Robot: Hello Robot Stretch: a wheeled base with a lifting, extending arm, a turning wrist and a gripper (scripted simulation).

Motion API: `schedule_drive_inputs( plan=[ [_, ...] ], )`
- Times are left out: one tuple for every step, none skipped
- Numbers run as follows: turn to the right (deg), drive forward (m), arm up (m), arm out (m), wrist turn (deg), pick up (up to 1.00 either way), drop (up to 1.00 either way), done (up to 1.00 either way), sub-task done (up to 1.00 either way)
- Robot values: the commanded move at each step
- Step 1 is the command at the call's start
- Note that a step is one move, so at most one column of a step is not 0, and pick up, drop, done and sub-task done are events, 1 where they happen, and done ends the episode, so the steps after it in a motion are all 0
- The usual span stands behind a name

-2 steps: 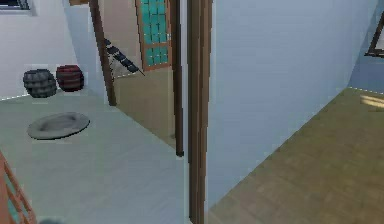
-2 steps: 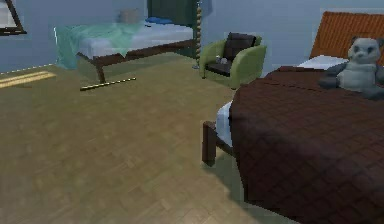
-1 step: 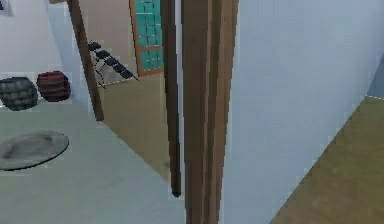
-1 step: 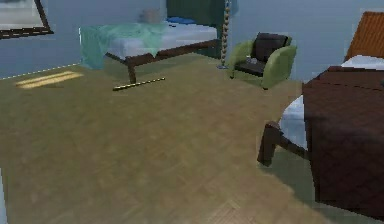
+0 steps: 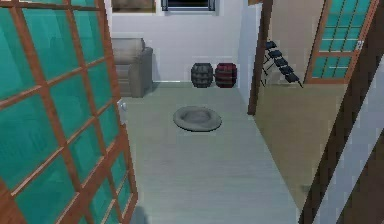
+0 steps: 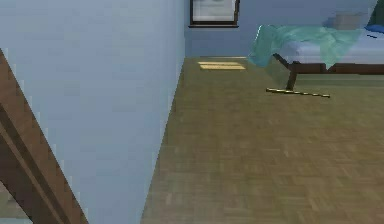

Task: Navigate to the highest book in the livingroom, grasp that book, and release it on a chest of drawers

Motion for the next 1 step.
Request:
schedule_drive_inputs(
  plan=[
    [-3.0, 0.0, 0.0, 0.0, 0.0, 0.0, 0.0, 0.0, 0.0]
  ],
)
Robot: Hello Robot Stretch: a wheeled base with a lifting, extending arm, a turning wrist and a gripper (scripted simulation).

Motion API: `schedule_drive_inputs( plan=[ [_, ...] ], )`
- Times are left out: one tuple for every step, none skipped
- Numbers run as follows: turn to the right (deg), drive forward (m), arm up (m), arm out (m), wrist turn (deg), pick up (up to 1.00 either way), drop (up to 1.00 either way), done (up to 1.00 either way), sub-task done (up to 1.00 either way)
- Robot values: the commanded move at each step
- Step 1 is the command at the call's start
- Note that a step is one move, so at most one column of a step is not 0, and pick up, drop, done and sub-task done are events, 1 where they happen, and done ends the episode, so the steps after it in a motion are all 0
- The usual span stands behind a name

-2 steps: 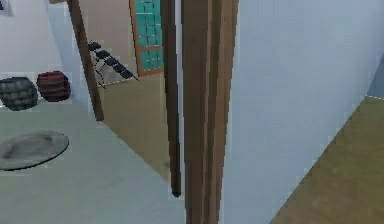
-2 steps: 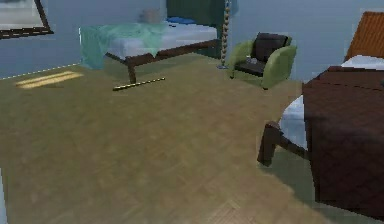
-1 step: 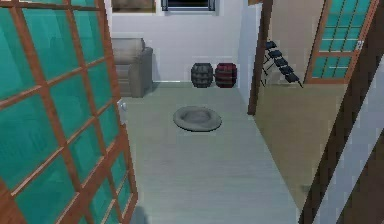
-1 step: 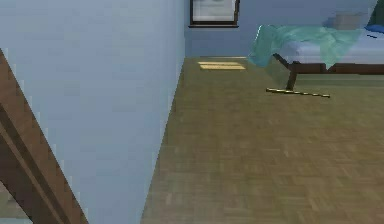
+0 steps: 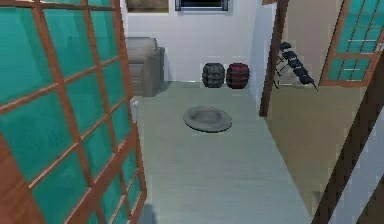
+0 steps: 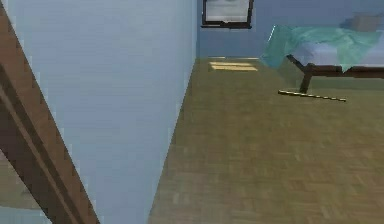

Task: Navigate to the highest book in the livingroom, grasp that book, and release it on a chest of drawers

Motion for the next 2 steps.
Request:
schedule_drive_inputs(
  plan=[
    [0.0, 1.0, 0.0, 0.0, 0.0, 0.0, 0.0, 0.0, 0.0],
    [0.0, 0.45, 0.0, 0.0, 0.0, 0.0, 0.0, 0.0, 0.0]
  ],
)
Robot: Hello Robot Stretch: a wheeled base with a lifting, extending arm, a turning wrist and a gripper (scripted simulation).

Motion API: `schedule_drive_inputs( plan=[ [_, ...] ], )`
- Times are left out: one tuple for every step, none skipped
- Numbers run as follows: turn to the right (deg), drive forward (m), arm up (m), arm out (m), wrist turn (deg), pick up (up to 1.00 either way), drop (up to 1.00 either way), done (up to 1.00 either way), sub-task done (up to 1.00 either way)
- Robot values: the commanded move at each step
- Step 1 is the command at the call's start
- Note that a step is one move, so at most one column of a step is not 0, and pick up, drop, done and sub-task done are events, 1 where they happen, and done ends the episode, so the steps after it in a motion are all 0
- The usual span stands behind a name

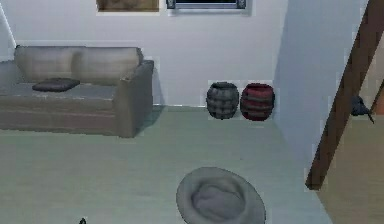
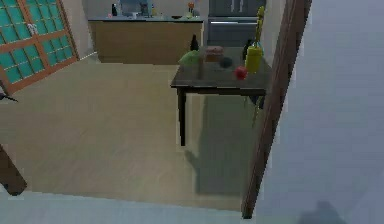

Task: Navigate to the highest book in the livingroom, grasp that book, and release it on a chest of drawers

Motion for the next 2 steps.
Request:
schedule_drive_inputs(
  plan=[
    [-21.0, 0.0, 0.0, 0.0, 0.0, 0.0, 0.0, 0.0, 0.0],
    [0.0, 0.45, 0.0, 0.0, 0.0, 0.0, 0.0, 0.0, 0.0]
  ],
)
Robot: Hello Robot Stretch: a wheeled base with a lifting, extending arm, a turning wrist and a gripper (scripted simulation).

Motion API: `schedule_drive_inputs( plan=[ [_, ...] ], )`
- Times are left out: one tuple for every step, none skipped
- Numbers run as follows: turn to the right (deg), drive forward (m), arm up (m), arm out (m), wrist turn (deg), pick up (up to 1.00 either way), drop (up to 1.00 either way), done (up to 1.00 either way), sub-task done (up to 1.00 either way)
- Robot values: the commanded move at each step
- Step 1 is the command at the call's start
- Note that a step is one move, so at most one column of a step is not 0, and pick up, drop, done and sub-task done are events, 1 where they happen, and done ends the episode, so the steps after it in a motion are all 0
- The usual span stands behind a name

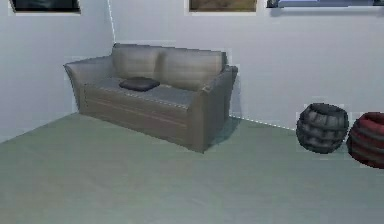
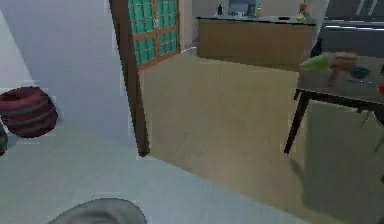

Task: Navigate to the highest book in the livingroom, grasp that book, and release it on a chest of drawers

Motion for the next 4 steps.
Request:
schedule_drive_inputs(
  plan=[
    [-45.0, 0.0, 0.0, 0.0, 0.0, 0.0, 0.0, 0.0, 0.0],
    [-30.0, 0.0, 0.0, 0.0, 0.0, 0.0, 0.0, 0.0, 0.0],
    [0.0, 0.35, 0.0, 0.0, 0.0, 0.0, 0.0, 0.0, 0.0],
    [-3.0, 0.0, 0.0, 0.0, 0.0, 0.0, 0.0, 0.0, 0.0]
  ],
)
